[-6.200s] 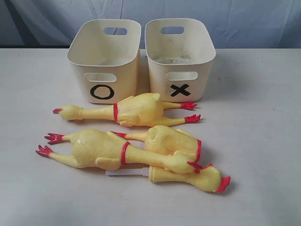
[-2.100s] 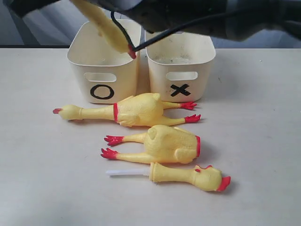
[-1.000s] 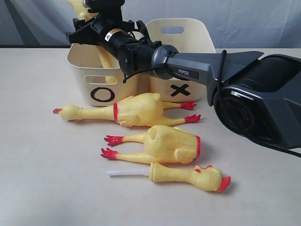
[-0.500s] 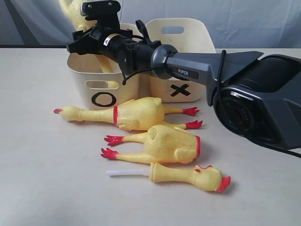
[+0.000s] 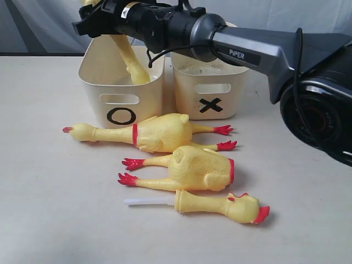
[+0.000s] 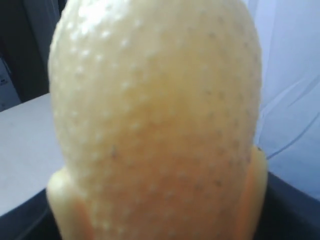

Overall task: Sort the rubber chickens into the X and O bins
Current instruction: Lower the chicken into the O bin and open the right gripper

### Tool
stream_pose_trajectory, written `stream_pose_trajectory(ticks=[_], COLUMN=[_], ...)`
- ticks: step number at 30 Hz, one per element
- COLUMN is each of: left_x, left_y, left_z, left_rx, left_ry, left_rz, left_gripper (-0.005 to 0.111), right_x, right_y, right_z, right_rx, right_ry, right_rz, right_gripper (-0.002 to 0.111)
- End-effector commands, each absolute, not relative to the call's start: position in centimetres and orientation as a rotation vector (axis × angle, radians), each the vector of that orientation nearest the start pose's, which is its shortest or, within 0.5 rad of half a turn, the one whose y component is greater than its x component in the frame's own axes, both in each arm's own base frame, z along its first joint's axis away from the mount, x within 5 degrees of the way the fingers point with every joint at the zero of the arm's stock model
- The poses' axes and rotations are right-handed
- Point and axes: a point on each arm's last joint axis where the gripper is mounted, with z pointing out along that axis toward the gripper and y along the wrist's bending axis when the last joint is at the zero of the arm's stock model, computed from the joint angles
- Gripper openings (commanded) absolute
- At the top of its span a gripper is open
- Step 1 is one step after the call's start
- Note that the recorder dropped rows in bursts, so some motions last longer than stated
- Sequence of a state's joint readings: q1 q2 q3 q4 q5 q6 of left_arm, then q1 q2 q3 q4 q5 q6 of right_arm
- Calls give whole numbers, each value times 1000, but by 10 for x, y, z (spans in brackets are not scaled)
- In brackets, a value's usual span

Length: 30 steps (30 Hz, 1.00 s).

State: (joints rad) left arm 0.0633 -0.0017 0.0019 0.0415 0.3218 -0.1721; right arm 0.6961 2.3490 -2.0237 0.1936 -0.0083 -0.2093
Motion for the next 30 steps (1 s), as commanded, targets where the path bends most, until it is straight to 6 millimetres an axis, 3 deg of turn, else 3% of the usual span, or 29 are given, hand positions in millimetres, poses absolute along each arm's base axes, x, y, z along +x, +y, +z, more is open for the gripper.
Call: stream_pose_trajectory(ticks=[1,3,9,15,19,21,23,27,30], left_x=[54,54,54,54,54,54,54,54,54], left_y=[4,4,4,4,4,4,4,4,4], left_z=[185,185,185,185,185,185,185,185,185], left_rx=[-182,-182,-182,-182,-182,-182,-182,-182,-182], left_ry=[1788,1788,1788,1788,1788,1788,1788,1788,1788], left_rz=[-40,-40,-40,-40,-40,-40,-40,-40,-40], left_gripper=[0,0,0,0,0,0,0,0,0], right_x=[441,443,444,435,412,386,367,348,334], right_y=[347,345,345,341,330,319,313,323,336], right_z=[237,231,223,246,251,243,234,222,227], right_rx=[-656,-666,-673,-740,-1158,-1552,-1732,-1830,-1964], right_ry=[1771,1804,1819,1837,1948,2075,2216,2282,2151], right_rz=[445,438,433,412,265,236,266,202,-31], right_gripper=[82,88,88,88,88,88,88,85,82])
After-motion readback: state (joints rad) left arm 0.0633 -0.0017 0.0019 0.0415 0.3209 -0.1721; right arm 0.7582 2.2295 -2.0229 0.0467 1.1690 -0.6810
